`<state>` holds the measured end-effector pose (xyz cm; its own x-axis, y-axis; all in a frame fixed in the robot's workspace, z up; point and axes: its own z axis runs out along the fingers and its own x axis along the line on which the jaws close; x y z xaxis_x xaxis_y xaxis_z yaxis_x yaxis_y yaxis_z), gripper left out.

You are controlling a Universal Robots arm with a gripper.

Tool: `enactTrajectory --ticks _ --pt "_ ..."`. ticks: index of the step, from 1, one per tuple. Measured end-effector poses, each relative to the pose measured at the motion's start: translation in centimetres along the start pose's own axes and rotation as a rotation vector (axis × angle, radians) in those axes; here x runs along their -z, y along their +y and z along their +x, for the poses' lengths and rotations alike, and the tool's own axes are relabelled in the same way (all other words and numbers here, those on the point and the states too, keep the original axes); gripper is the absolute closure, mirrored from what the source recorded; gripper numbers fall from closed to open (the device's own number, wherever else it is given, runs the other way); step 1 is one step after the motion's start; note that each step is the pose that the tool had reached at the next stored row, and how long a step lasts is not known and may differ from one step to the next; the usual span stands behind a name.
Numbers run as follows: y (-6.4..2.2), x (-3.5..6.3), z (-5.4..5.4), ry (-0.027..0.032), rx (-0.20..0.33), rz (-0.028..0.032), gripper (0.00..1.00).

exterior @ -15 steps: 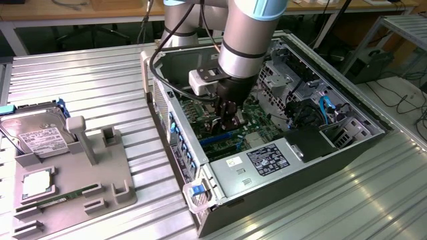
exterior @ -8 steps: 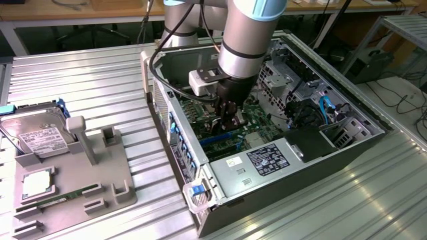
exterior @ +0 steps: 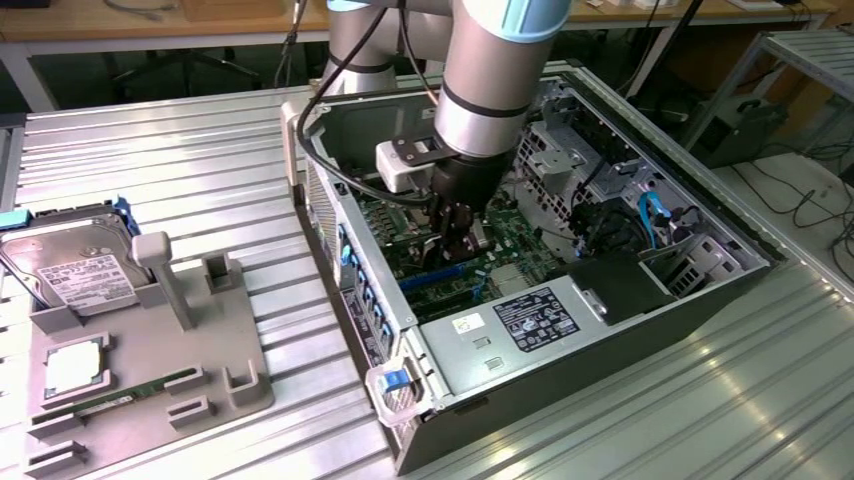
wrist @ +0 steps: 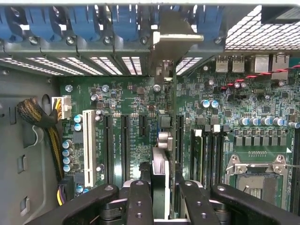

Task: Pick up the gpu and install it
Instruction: 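Insert the gpu into the slot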

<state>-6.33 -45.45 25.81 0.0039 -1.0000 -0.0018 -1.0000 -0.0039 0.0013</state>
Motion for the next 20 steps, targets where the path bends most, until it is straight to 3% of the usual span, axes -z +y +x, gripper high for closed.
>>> enactTrajectory --ticks 20 --pt "0.05 -1.83 0.0 0.0003 0.0 -0.0003 0.72"
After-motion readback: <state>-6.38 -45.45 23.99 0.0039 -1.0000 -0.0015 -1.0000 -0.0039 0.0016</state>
